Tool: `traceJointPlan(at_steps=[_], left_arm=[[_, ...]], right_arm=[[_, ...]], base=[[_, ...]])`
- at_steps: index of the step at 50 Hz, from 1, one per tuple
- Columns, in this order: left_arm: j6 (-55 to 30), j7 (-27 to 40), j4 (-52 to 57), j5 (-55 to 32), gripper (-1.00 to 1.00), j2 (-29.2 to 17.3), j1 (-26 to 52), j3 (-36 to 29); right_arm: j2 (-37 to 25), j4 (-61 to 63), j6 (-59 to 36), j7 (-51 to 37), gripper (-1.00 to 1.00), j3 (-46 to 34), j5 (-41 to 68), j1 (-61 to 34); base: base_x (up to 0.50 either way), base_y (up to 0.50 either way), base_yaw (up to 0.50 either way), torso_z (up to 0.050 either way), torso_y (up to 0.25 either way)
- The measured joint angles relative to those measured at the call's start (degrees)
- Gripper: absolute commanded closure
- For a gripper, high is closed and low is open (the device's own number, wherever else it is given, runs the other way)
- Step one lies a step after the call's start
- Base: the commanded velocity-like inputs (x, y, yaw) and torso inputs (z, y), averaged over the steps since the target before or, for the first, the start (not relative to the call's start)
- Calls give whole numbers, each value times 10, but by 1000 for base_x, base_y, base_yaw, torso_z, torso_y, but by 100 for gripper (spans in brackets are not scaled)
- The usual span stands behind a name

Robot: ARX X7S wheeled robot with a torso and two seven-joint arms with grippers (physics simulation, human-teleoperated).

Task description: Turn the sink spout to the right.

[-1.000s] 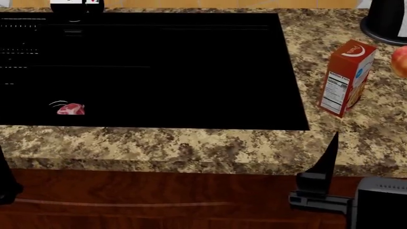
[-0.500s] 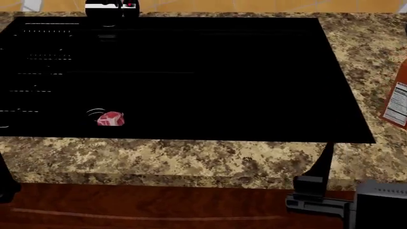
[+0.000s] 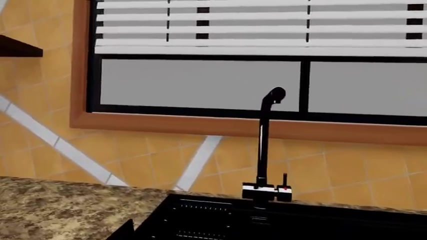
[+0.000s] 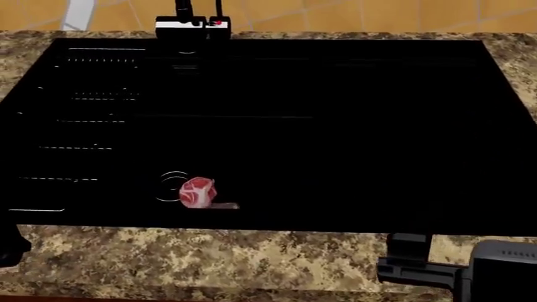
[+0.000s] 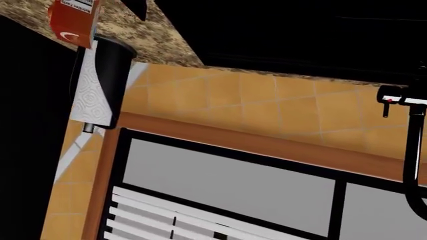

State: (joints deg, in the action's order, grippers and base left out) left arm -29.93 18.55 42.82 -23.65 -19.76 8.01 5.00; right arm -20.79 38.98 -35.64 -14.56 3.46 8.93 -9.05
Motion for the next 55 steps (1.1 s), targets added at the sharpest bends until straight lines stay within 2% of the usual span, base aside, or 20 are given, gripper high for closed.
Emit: traceJointPlan(at_steps=[24, 38, 55], left_arm=[[-7, 7, 2, -4, -100, -5, 5, -6], [-7, 10, 1, -2, -100, -8, 5, -13], [-5, 12, 1, -5, -100, -10, 2, -17]], right_arm=[[-1, 3, -1, -4, -100, 9, 9, 4], [0, -1, 6, -5, -100, 11, 13, 8], [-2, -4, 13, -8, -100, 8, 12, 13]], base=[[283, 321, 0, 0, 0], [284, 13, 0, 0, 1], [278, 207, 0, 0, 0]])
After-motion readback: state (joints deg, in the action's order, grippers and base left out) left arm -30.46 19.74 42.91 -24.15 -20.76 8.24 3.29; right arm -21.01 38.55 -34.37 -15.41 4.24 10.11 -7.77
